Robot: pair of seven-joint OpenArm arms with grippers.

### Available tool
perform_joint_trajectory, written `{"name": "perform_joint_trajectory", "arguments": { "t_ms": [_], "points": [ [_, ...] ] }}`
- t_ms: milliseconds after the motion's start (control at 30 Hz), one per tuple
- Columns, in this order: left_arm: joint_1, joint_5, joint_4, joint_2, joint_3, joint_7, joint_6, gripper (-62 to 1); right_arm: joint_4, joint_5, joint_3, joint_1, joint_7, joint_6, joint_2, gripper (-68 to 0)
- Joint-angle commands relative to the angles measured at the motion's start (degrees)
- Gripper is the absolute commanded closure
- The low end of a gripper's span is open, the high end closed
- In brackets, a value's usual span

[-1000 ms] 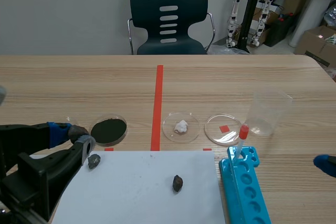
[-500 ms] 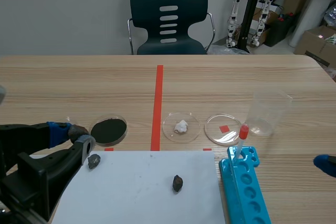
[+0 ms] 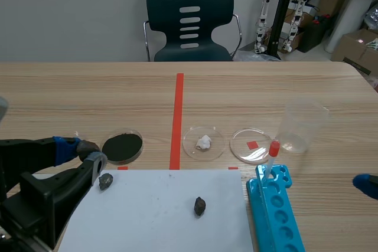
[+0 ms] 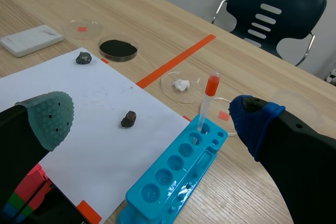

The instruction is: Rub the mineral on the streak plate

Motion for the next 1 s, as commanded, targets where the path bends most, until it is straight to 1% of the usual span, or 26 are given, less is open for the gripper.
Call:
{"name": "perform_joint_trajectory", "arguments": {
  "t_ms": [0, 100, 967],
  "points": [
    [-0.17, 0.02, 1.49, 0.44, -0.09, -1.51, 0.02, -8.5, 0.59, 0.59, 0.11, 0.07, 0.66, 0.02, 0.15, -62.1],
    [-0.17, 0.0, 1.49, 0.44, -0.09, -2.51, 0.02, -8.5, 0.59, 0.59, 0.11, 0.07, 0.66, 0.02, 0.15, -62.1],
    [-0.17, -0.46, 1.49, 0.44, -0.09, -2.51, 0.02, -8.5, 0.59, 0.59, 0.11, 0.07, 0.66, 0.02, 0.15, -62.1]
  ]
}}
